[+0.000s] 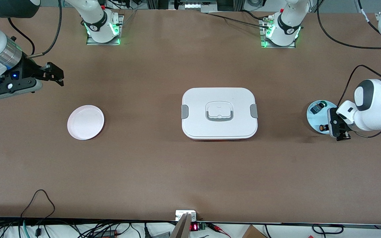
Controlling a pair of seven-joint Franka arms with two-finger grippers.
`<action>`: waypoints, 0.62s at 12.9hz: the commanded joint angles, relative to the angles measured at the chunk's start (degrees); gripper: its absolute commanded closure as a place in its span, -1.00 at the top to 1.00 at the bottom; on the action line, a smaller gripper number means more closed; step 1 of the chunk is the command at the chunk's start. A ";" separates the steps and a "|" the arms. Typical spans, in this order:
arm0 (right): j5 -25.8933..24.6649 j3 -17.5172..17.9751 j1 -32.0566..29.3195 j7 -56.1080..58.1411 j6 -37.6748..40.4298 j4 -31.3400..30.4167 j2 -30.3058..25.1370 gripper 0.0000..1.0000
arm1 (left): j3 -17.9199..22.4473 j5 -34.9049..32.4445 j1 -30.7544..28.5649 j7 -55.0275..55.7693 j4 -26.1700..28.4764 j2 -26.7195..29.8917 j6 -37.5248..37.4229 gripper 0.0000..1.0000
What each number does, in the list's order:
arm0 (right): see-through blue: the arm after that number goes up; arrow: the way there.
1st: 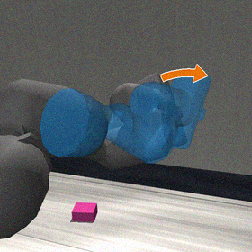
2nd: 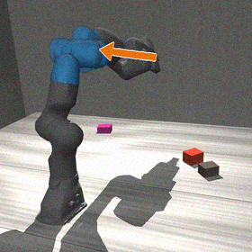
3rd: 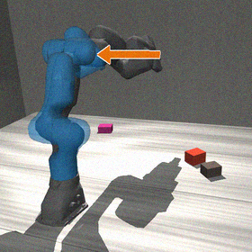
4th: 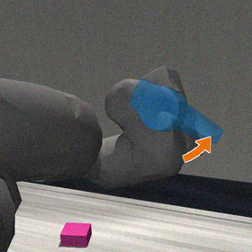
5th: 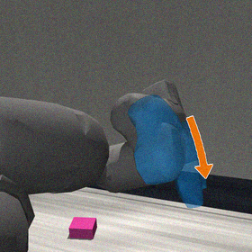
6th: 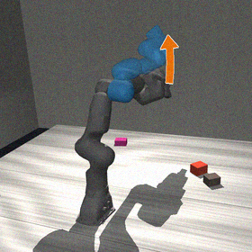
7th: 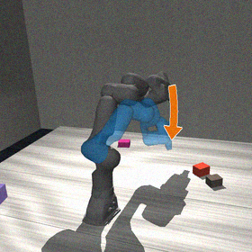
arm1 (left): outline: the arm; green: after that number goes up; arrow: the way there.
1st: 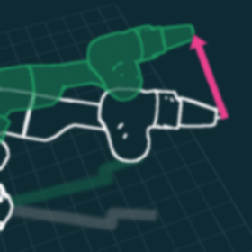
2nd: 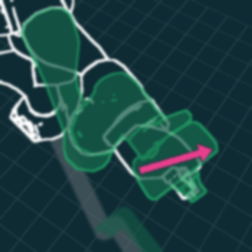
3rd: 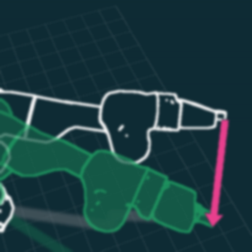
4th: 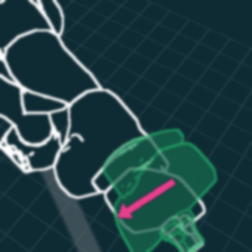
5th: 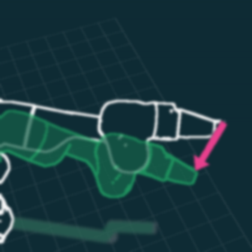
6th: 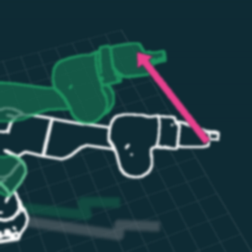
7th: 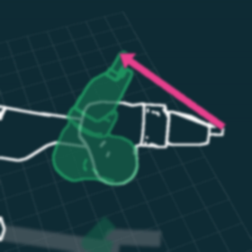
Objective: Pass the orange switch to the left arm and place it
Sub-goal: 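Carry the switch with the left gripper over the light-blue plate, then lower the switch onto the light-blue plate and open the left gripper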
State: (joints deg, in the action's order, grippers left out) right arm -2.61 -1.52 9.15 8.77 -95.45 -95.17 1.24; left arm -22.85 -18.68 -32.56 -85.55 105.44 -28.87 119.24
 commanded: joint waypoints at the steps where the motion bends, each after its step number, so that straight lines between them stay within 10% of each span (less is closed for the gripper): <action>1: -0.29 -0.06 -0.10 -0.68 0.62 1.57 0.70 1.00 | -3.34 -0.30 -0.23 4.85 -4.96 2.50 -11.00 1.00; 8: -0.38 -0.50 -0.54 -0.24 0.97 1.57 1.40 1.00 | -14.75 -0.39 -0.23 32.84 -19.29 3.38 -35.45 1.00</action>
State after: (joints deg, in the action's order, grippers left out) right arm -2.61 -1.74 9.01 8.76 -95.41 -95.14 1.43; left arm -34.90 -18.67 -32.46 -60.65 89.90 -25.29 88.82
